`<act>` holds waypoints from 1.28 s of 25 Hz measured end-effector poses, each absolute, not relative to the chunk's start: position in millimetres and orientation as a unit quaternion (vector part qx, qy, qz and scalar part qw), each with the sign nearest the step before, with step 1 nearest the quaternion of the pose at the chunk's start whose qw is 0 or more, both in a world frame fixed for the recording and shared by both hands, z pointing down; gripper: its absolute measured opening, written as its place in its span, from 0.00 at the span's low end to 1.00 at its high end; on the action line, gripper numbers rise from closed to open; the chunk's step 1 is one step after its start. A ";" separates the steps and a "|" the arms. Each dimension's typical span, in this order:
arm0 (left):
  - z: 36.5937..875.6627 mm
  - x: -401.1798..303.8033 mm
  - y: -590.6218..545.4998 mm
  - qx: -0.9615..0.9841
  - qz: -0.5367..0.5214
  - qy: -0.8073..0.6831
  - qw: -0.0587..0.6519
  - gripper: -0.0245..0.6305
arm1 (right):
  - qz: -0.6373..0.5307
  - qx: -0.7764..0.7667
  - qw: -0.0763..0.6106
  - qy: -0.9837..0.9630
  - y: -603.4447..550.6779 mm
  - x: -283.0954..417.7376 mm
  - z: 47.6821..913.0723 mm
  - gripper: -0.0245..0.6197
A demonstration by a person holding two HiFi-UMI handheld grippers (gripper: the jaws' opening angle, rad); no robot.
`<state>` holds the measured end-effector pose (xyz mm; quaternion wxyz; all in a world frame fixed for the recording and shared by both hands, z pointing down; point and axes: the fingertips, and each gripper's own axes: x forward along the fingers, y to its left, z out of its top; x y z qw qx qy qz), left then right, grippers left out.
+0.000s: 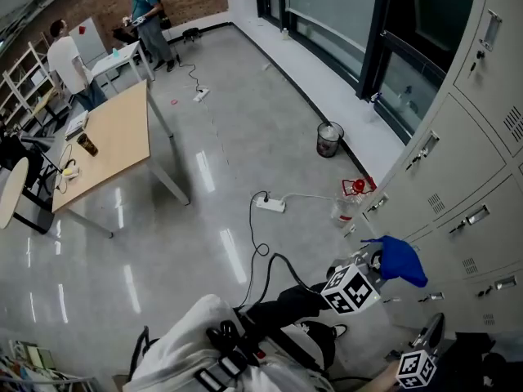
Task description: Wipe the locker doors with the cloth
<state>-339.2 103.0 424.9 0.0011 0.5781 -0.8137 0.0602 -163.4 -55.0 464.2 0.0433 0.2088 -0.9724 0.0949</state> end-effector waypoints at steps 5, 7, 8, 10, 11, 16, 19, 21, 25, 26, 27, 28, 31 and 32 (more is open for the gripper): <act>425.4 -329.8 143.6 0.594 0.042 -0.803 0.011 0.08 | 0.084 0.235 0.049 -0.967 -11.4 -134.5 454.6 0.04; 419.2 -334.8 170.6 0.588 0.032 -0.808 0.009 0.08 | 0.078 0.238 0.045 -0.967 7.8 -131.7 445.7 0.04; 416.5 -343.0 183.5 0.580 0.031 -0.814 0.008 0.08 | 0.078 0.233 0.042 -0.968 16.5 -138.2 441.8 0.04; 416.3 -354.3 198.0 0.568 0.029 -0.822 0.013 0.08 | 0.077 0.227 0.043 -0.970 25.9 -146.7 437.7 0.04; 417.9 -353.5 200.2 0.567 0.027 -0.823 0.018 0.08 | 0.075 0.228 0.045 -0.970 27.3 -144.0 437.0 0.04; 421.3 -322.3 210.7 0.578 0.016 -0.815 0.036 0.08 | 0.052 0.237 0.046 -0.969 45.4 -115.4 427.5 0.04; 419.6 -299.7 218.2 0.578 0.013 -0.815 0.042 0.08 | 0.043 0.230 0.044 -0.971 60.8 -107.2 426.0 0.04; 418.7 -282.9 223.8 0.577 0.010 -0.815 0.055 0.08 | 0.044 0.224 0.048 -0.972 71.7 -102.8 428.0 0.04; 413.1 -256.2 238.0 0.576 0.003 -0.815 0.064 0.08 | 0.048 0.221 0.040 -0.973 94.6 -88.9 427.2 0.04; 411.3 -253.1 240.4 0.576 0.001 -0.815 0.063 0.08 | 0.048 0.225 0.040 -0.972 98.5 -86.2 426.6 0.03; 410.2 -251.1 242.6 0.575 -0.002 -0.816 0.063 0.08 | 0.046 0.229 0.041 -0.971 102.3 -83.8 425.9 0.03; 409.7 -250.1 244.5 0.574 -0.006 -0.816 0.065 0.08 | 0.045 0.232 0.041 -0.971 106.5 -81.8 424.8 0.03; 408.6 -249.8 246.8 0.580 -0.015 -0.811 0.070 0.08 | 0.036 0.239 0.039 -0.970 118.1 -79.5 420.1 0.03; 407.5 -250.7 246.5 0.583 -0.016 -0.809 0.070 0.08 | 0.034 0.243 0.039 -0.969 120.0 -79.9 418.1 0.03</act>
